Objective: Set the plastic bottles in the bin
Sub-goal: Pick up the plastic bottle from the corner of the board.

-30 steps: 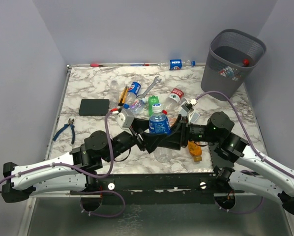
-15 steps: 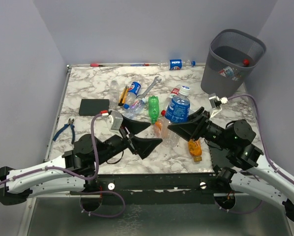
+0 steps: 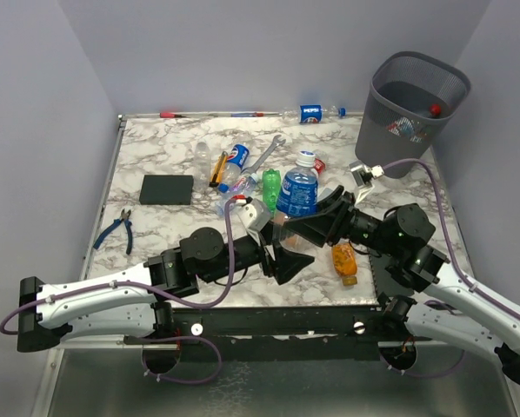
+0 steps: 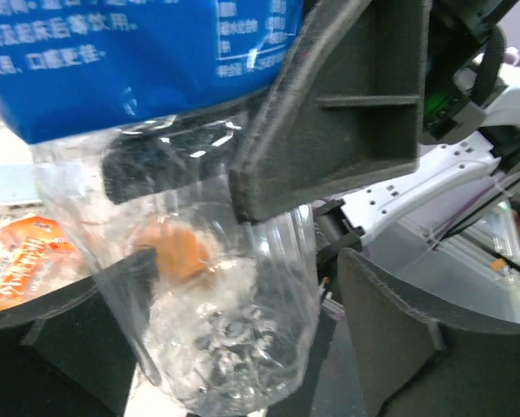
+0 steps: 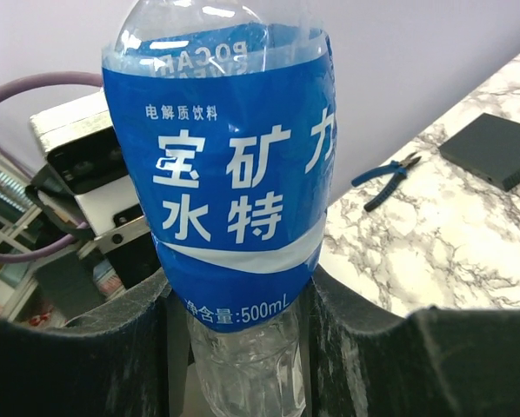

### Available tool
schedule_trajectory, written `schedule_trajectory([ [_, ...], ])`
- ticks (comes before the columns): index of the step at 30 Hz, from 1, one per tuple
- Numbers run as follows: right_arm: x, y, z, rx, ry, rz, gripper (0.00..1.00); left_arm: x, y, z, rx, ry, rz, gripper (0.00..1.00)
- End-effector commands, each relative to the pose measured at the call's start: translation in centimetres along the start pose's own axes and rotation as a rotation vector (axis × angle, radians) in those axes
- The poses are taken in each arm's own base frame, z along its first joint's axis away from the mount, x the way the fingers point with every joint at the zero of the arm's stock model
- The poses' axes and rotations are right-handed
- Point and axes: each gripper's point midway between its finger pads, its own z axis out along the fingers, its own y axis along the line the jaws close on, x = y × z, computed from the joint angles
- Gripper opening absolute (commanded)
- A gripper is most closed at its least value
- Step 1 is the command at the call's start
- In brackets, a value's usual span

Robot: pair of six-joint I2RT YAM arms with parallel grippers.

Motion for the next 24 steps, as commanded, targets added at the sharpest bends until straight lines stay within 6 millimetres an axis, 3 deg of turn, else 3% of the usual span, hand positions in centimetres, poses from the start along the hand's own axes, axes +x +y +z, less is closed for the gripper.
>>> schedule_trajectory([
  [1, -1.3, 2.2, -0.2, -0.077, -0.023, -0.011, 0.37, -1.0, -1.1, 0.4, 0.041, -0.015, 0.02, 0.74],
  [3, -1.2, 2.2, -0.4, -0.072, -0.019, -0.014, 0.4, -1.0, -0.9, 0.4, 0.032, -0.024, 0.018, 0.59],
  [5, -1.1, 2.1, -0.7, -0.062, -0.01, -0.014, 0.54, -1.2, -0.6, 0.2, 0.016, -0.041, 0.016, 0.49],
  [8, -1.2, 2.5, -1.1, -0.054, -0.001, -0.022, 0.76, -1.7, 0.0, -0.4, -0.009, -0.067, 0.016, 0.43],
  [12, -2.7, 3.0, -1.7, -0.02, -0.025, -0.049, 0.9, -1.6, 0.6, -1.0, -0.036, -0.078, 0.019, 0.4],
  [16, -7.2, 4.1, -2.1, 0.052, -0.121, -0.137, 0.94, -0.9, 0.8, -1.0, -0.036, -0.059, 0.02, 0.38],
  [19, -10.4, 3.6, -2.4, 0.165, -0.204, -0.178, 0.93, -0.1, 0.7, -0.8, -0.024, -0.034, 0.019, 0.38],
  [24, -13.3, 2.5, -0.8, 0.312, -0.197, -0.215, 0.89, 0.2, 0.3, -0.5, -0.005, -0.018, 0.015, 0.38],
])
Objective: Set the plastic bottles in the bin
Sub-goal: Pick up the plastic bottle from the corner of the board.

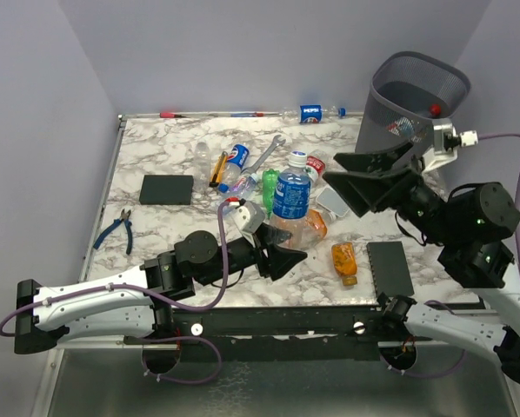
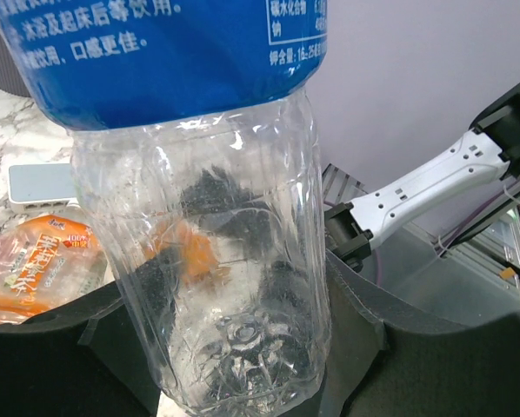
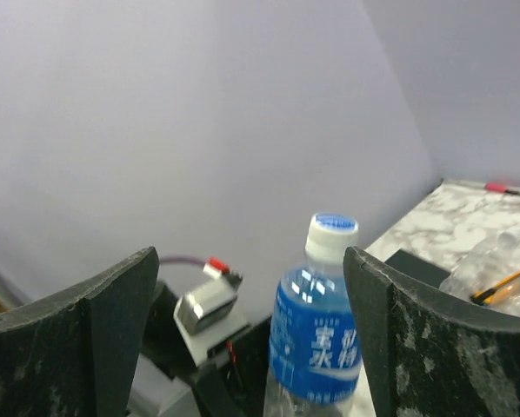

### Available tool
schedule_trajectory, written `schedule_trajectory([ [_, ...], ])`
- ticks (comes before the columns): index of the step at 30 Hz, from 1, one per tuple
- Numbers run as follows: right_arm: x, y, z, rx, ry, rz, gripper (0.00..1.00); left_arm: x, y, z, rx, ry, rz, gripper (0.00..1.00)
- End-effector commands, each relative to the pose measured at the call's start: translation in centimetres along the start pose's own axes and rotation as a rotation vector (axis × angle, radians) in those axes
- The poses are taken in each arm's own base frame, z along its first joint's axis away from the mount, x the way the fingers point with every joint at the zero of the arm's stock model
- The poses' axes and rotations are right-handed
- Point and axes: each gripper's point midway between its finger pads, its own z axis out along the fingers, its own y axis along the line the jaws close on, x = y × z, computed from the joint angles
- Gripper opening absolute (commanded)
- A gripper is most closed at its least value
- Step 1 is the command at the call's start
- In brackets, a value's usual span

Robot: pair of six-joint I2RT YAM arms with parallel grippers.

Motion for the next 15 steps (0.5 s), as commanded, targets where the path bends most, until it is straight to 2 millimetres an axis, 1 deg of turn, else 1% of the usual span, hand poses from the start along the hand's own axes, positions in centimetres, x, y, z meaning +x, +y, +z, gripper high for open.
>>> schedule_trajectory([
  [1, 0.6, -4.4, 2.1, 0.242, 0.083, -0.072, 0.88, 0.5, -0.5, 0.1, 0.026, 0.016, 0.002, 0.38],
  [6, 1.9, -5.2, 3.6, 0.278, 0.159, -0.071, 0.78, 0.3, -0.8, 0.1, 0.041, 0.015, 0.003, 0.37],
  [12, 3.1, -5.4, 4.3, 0.274, 0.208, -0.055, 0.72, 0.3, -1.2, 0.0, 0.061, 0.022, 0.0, 0.37],
  [14, 3.4, -5.3, 4.5, 0.269, 0.219, -0.051, 0.67, 0.2, -1.2, 0.0, 0.063, 0.019, -0.002, 0.37],
  [15, 3.5, -5.4, 4.5, 0.268, 0.225, -0.049, 0.62, 0.3, -1.2, 0.0, 0.062, 0.018, -0.001, 0.37],
])
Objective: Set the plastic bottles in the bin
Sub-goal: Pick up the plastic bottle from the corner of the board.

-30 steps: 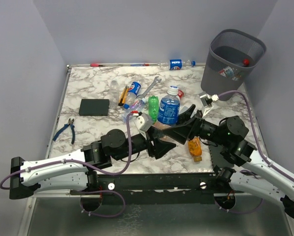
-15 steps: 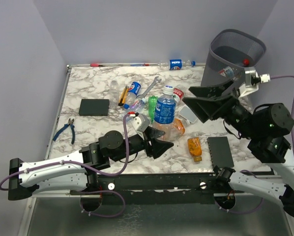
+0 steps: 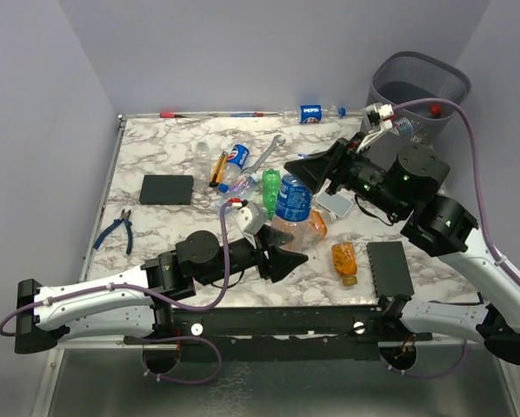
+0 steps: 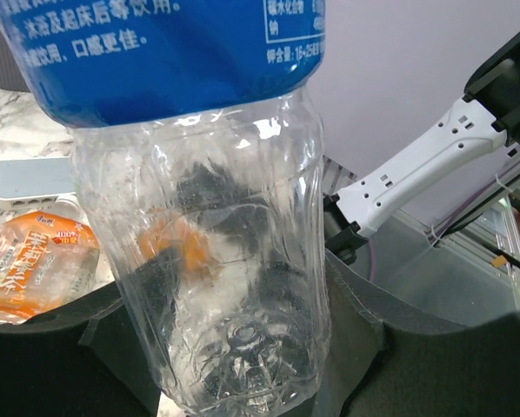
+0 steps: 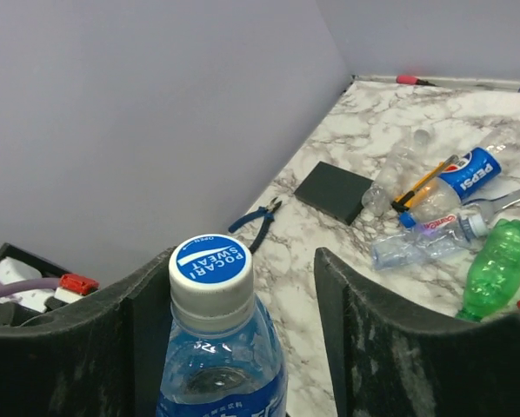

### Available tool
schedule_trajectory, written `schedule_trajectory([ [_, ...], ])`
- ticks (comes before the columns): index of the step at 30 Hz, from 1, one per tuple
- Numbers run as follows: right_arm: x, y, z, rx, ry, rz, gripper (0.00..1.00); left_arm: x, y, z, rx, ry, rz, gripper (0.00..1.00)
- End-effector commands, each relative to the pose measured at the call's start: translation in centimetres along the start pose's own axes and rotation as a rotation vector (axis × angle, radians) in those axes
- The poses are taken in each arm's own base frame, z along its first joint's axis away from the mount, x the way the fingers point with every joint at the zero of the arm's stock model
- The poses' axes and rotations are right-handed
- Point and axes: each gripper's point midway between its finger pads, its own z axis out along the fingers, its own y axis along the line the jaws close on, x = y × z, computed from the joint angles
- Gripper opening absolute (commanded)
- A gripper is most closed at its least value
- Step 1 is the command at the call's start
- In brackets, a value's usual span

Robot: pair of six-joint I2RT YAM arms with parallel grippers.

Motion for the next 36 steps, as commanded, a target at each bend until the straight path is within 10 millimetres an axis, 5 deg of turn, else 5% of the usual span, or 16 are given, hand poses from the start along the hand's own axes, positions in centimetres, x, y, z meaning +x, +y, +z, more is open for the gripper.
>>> schedule_trajectory([
  [1, -0.8, 0.8, -0.8, -0.017, 0.004, -0.003, 0.57, -0.3, -0.8, -0.2, 0.038, -0.002, 0.003, 0.37],
  [7, -0.6, 1.0, -0.7, -0.026, 0.018, -0.002, 0.26, -0.5, -0.7, -0.4, 0.031, -0.011, 0.002, 0.44],
  [9, -0.5, 1.5, -1.0, -0.053, 0.029, -0.004, 0.05, -0.7, -0.4, -0.6, 0.012, -0.016, 0.0, 0.7],
  [11, -1.1, 1.5, -1.4, -0.043, 0.015, -0.006, 0.0, -1.2, 0.3, -0.8, -0.031, -0.032, -0.001, 0.97],
  [12, -1.7, 1.4, -1.7, -0.032, 0.004, -0.018, 0.0, -1.6, 0.7, -1.1, -0.059, -0.044, 0.003, 0.99],
  [17, -5.4, 0.8, -3.4, 0.06, -0.054, -0.139, 0.0, -5.1, 4.9, -4.2, -0.302, -0.135, 0.093, 0.99],
  [22, -10.4, -1.5, -5.4, 0.25, -0.166, -0.305, 0.0, -9.0, 12.0, -10.9, -0.778, -0.241, 0.219, 0.99],
  [26, -14.8, -3.6, -6.8, 0.432, -0.323, -0.423, 0.0, -10.5, 13.8, -14.5, -0.95, -0.278, 0.278, 0.99],
  [32, -18.7, -7.0, -5.1, 0.753, -0.368, -0.606, 0.0, -8.8, 15.8, -16.4, -1.079, -0.232, 0.368, 0.99],
  [36, -21.2, -8.6, -3.9, 0.825, -0.462, -0.563, 0.0, -6.2, 16.9, -16.7, -1.091, -0.22, 0.371, 0.99],
])
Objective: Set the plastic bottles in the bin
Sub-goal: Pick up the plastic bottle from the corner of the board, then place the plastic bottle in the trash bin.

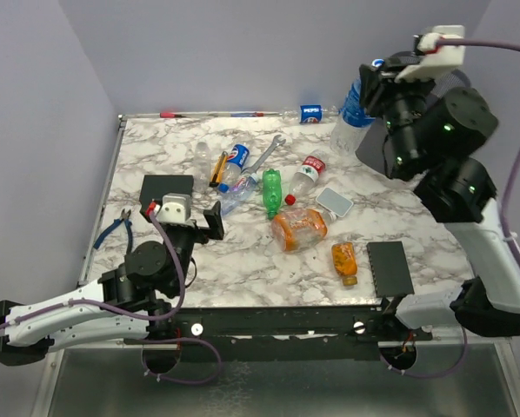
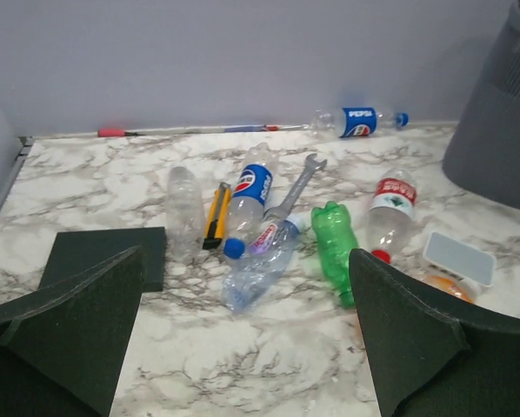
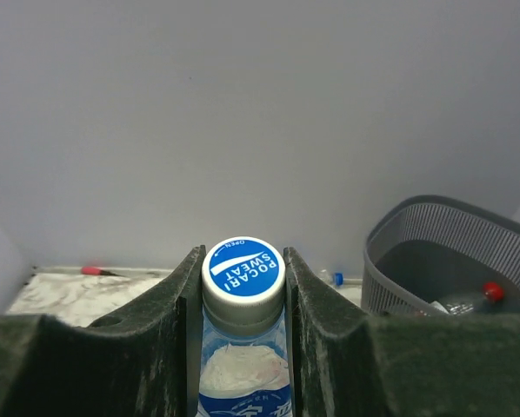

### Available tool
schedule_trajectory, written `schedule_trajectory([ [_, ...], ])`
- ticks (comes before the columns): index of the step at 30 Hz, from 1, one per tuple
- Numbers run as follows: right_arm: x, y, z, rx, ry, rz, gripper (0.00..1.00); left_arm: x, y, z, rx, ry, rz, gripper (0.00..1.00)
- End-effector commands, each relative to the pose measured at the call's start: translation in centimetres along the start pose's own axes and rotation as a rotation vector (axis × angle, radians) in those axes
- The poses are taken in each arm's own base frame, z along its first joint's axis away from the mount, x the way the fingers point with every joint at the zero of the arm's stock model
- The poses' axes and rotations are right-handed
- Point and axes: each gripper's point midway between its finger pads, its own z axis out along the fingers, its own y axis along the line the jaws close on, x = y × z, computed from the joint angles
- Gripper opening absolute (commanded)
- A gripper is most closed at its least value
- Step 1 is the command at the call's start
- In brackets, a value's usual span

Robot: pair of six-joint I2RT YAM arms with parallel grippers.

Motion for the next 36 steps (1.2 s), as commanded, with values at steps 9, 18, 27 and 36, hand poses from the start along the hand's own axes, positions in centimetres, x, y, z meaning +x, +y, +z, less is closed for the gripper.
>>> schedule_trajectory([
  [9, -0.7, -13.1, 6.9, 0.478, -0.324, 0.196, 0.0, 6.4, 3.0, -0.7, -0.132, 0.031, 0.003, 0.99],
  [18, 1.6, -23.1, 10.7, 0.723, -0.448, 0.191, 0.0, 6.6, 2.8, -0.6, -0.136, 0.038, 0.0, 0.99],
  [27, 10.0, -30.0, 15.8, 0.722, -0.27, 0.257, 0.0, 6.8, 2.5, 0.2, -0.132, 0.041, 0.001, 0.99],
  [36, 15.7, -29.5, 17.8, 0.657, -0.107, 0.202, 0.06, 7.4, 2.0, 0.5, -0.122, 0.056, 0.019, 0.99],
])
